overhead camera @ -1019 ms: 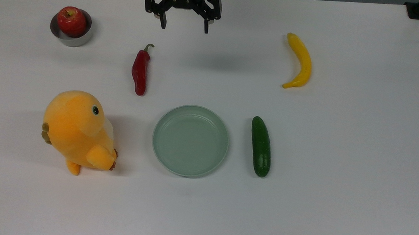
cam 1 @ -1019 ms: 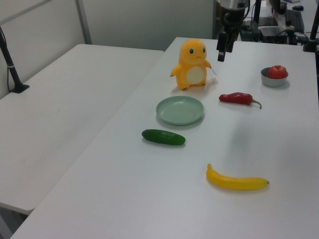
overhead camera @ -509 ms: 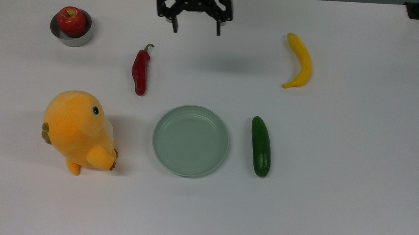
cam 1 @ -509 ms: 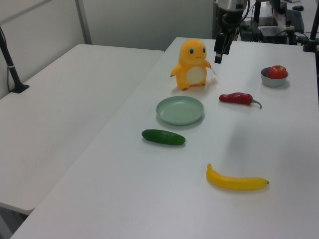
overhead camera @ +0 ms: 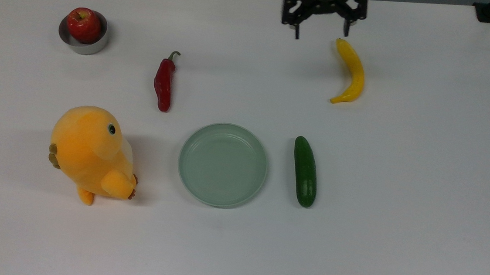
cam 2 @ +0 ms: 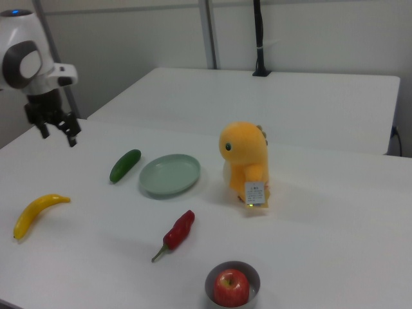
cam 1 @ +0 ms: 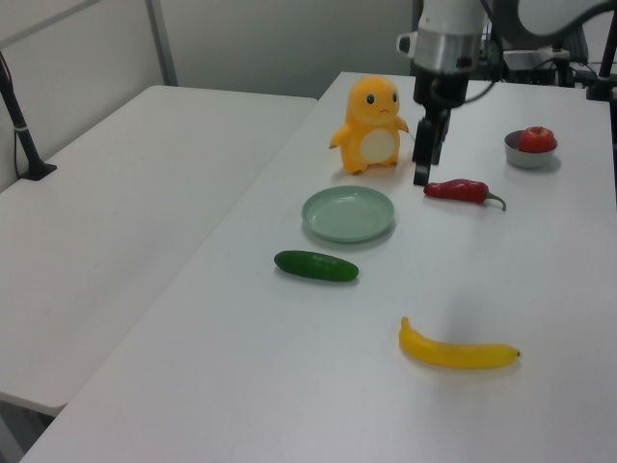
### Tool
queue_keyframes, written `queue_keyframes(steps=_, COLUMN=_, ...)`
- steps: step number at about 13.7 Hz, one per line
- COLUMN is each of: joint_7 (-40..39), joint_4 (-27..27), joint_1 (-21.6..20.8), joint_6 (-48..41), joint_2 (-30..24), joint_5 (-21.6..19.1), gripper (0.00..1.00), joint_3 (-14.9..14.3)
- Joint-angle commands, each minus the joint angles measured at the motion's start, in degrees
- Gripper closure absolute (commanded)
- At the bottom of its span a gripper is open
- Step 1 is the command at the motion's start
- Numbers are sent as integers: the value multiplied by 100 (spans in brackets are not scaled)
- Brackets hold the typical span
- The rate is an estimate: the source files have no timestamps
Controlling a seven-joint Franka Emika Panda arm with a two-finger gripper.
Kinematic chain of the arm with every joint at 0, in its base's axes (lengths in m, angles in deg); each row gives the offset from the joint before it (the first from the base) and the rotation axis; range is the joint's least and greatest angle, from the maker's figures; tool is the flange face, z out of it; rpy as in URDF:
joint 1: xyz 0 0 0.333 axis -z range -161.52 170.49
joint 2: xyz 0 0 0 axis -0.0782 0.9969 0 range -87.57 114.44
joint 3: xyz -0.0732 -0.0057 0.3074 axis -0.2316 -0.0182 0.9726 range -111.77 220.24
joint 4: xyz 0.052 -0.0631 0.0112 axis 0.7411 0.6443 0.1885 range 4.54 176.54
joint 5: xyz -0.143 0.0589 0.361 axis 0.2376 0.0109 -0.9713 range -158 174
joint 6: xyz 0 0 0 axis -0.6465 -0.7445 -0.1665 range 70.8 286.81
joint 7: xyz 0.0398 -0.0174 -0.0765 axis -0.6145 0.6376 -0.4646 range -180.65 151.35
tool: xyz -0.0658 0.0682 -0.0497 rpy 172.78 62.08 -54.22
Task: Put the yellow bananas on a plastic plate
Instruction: 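Move the open gripper over the yellow banana and lower it, then close the gripper on the banana's stem end and lift it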
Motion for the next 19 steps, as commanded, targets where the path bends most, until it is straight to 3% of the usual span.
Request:
queue_keyframes(steps=1, joint_7=434, joint_4=259, joint_1=-493, joint_6=434, joint_2=231, joint_5=50, gripper=0, joint_3=97)
queue_keyframes(steps=6, joint_7=672, joint_4=461, joint_1=-1100, joint_6=881, joint_2=881, joint_5=349, gripper=0, joint_3=106)
queue_keyframes(steps=8, joint_7=1022, joint_4=470, joint_1=-1259, joint_6=1198, joint_2=1189, joint_5=770, gripper=0, joint_3=97)
queue_keyframes(steps=13, joint_7=1208, joint_4=470, joint_1=-1453, joint_6=1278, joint_2=1463, joint_5=859, gripper=0, joint_3=106)
queue_keyframes(steps=16, joint_7=1998, joint_4=452, joint_1=-1567, joint_6=1331, joint_2=1752, joint_5=1244, gripper=0, joint_3=106)
queue_keyframes(steps=18, joint_7=2105, joint_4=461, joint_1=-1576, joint_6=1445, joint_2=1823, joint_5=1281, gripper=0, joint_3=123)
queue_keyframes(steps=19, joint_7=2114, joint_4=461, joint_1=-1576, joint_6=1445, joint_2=1832, joint_5=1281, gripper=5, joint_3=123)
